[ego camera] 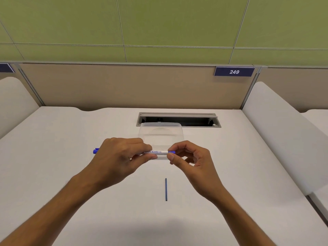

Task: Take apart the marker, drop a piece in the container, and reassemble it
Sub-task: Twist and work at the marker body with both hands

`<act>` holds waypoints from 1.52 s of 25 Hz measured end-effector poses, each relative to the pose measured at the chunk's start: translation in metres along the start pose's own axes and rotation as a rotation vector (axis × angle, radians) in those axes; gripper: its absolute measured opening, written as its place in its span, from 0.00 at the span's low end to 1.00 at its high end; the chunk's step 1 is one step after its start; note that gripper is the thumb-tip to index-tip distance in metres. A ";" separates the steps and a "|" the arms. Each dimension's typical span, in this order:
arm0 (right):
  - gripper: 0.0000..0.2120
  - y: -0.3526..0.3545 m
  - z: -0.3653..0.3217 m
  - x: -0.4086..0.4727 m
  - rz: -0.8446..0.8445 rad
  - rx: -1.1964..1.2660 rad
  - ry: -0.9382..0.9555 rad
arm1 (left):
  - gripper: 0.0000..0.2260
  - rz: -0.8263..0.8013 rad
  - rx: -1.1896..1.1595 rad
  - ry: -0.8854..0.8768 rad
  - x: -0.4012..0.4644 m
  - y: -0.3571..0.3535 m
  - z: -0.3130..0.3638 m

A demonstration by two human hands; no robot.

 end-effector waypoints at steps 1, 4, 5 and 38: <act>0.01 -0.001 0.000 0.000 0.003 0.002 -0.002 | 0.07 -0.003 0.012 -0.003 0.000 0.000 0.001; 0.06 -0.004 0.000 0.001 0.014 0.000 -0.030 | 0.07 -0.012 0.038 -0.010 0.001 0.000 0.004; 0.10 -0.004 0.000 0.001 0.016 -0.008 -0.036 | 0.07 -0.017 0.045 -0.015 0.001 0.000 0.005; 0.05 0.002 -0.004 0.002 -0.039 -0.062 -0.018 | 0.14 -0.001 -0.021 0.033 -0.004 -0.002 -0.003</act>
Point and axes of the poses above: each hand's wrist, its own x-axis towards the middle knuckle, its own y-axis out of the back of the hand, z = x × y, the point moved 2 cm from there along x, towards the middle knuckle, and after that the axes turned 3 degrees about -z, right-handed, at the moved point
